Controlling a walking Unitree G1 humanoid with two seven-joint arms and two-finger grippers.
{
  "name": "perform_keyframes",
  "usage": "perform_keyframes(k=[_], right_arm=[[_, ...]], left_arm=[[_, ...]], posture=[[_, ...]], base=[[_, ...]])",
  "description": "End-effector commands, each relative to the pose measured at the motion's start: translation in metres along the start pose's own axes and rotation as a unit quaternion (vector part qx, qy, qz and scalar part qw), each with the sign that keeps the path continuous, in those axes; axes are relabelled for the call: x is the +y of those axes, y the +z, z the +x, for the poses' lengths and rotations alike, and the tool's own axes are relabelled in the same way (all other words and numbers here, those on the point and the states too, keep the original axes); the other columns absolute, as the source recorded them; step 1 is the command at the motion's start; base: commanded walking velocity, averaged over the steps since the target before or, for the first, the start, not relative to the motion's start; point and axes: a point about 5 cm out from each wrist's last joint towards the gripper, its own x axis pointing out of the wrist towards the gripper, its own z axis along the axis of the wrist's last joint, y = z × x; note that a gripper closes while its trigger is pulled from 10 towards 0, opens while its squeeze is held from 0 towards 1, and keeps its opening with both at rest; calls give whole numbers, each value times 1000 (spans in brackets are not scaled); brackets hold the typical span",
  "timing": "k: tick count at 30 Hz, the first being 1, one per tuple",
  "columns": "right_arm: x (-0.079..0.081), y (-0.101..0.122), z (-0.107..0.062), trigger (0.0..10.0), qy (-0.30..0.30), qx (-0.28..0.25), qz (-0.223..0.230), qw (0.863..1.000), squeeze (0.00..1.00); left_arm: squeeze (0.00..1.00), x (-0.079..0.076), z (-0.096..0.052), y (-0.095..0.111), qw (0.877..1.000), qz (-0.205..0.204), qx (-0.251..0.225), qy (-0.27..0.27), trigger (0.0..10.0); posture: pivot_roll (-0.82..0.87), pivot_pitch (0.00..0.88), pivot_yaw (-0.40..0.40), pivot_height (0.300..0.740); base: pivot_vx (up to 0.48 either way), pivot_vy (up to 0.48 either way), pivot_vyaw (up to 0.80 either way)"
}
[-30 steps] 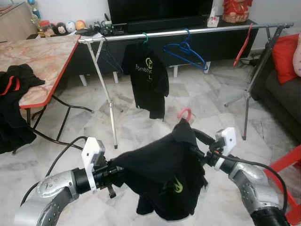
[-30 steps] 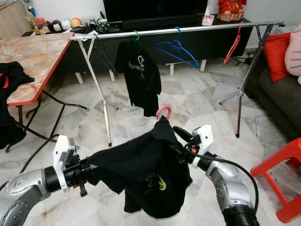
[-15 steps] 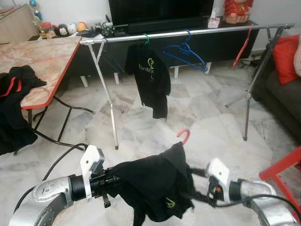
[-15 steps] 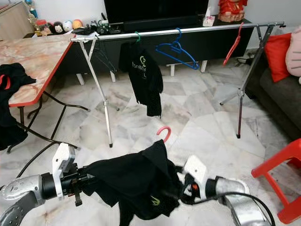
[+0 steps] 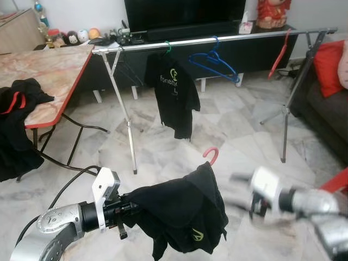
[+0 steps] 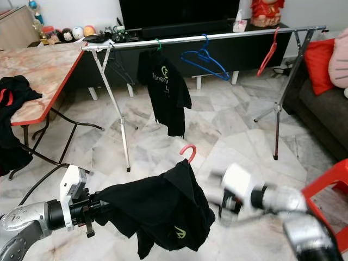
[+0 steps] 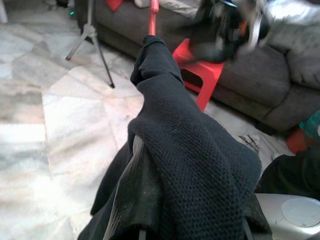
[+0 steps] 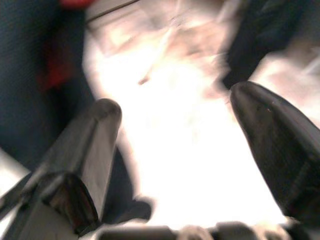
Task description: Hang hanger
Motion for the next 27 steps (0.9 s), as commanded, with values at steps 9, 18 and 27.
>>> perform_keyframes(k=[9, 18, 27], right_arm=[[21, 4, 20, 10000, 25, -57, 90, 994, 0], [40, -24, 36, 10000, 57, 35, 64, 996, 0], [20, -7, 40, 10000, -9, -40, 116, 992, 0]], left_arm=[[0, 16, -8, 2, 999, 4, -22, 49, 10000], [0, 8, -8, 22, 997, -4, -77, -2, 10000], [0, -4, -13, 13, 998, -15, -55, -33, 10000]], posture=[[-84, 0, 78, 740], [-66, 8, 63, 740], [-64, 6, 59, 740]], base=[[0, 0, 0], [0, 0, 0], [0, 0, 0]])
